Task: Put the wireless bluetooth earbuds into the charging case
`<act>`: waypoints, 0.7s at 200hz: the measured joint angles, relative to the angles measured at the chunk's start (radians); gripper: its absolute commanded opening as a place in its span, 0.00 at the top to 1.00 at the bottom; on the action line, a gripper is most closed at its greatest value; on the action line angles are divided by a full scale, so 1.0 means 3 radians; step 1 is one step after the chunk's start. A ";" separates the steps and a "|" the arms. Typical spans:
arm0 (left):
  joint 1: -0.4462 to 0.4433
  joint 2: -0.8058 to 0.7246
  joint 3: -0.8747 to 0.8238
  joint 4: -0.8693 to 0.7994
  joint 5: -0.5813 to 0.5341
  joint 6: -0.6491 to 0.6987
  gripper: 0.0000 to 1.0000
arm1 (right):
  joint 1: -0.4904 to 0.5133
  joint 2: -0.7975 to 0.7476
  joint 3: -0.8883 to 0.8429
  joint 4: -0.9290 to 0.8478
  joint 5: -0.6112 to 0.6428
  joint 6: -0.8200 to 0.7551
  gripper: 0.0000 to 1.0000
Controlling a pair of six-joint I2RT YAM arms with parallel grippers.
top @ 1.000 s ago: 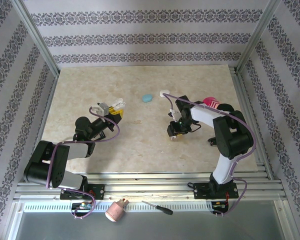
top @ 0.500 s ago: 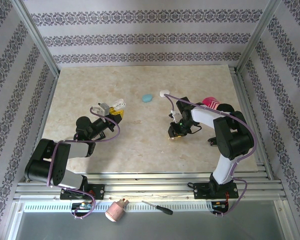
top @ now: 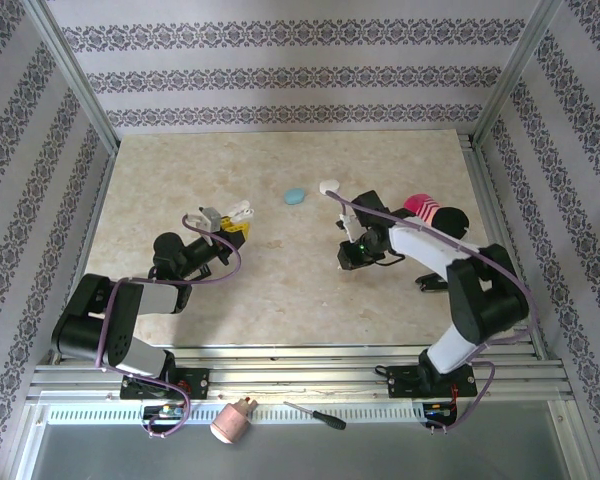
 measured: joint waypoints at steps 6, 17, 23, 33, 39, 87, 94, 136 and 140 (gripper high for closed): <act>-0.0001 0.0009 0.0004 0.0000 0.0024 0.0000 0.96 | 0.0037 -0.0100 -0.0029 0.0057 0.0061 -0.0042 0.83; -0.0014 0.0018 0.0009 -0.0003 0.0066 -0.0001 0.96 | 0.0103 -0.0264 -0.0080 0.0172 0.0167 -0.0099 0.83; -0.0023 0.0022 0.0014 -0.0001 0.0098 -0.0001 0.96 | 0.0144 -0.0357 -0.0108 0.0242 0.0230 -0.0134 0.83; -0.0045 0.0031 0.0025 0.0001 0.0154 0.0000 0.96 | 0.0225 -0.0518 -0.0159 0.0367 0.0324 -0.0225 0.84; -0.0060 0.0042 0.0032 0.0003 0.0195 0.0000 0.96 | 0.0286 -0.0617 -0.0193 0.0450 0.0395 -0.0287 0.84; -0.0225 0.0211 0.0066 0.0053 0.0469 0.0003 0.95 | 0.0788 -0.1082 -0.0216 0.0877 0.0793 -0.0843 0.86; -0.0243 0.0237 0.0075 0.0057 0.0495 0.0003 0.96 | 0.0844 -0.1100 -0.0198 0.0913 0.0841 -0.0916 0.86; -0.0415 0.0281 0.0212 -0.0018 0.0589 0.0123 0.96 | 0.1092 -0.1109 -0.0071 0.1134 0.0964 -0.1266 0.86; -0.0436 0.0281 0.0229 -0.0051 0.0598 0.0159 0.96 | 0.1106 -0.1106 -0.0060 0.1151 0.0963 -0.1293 0.86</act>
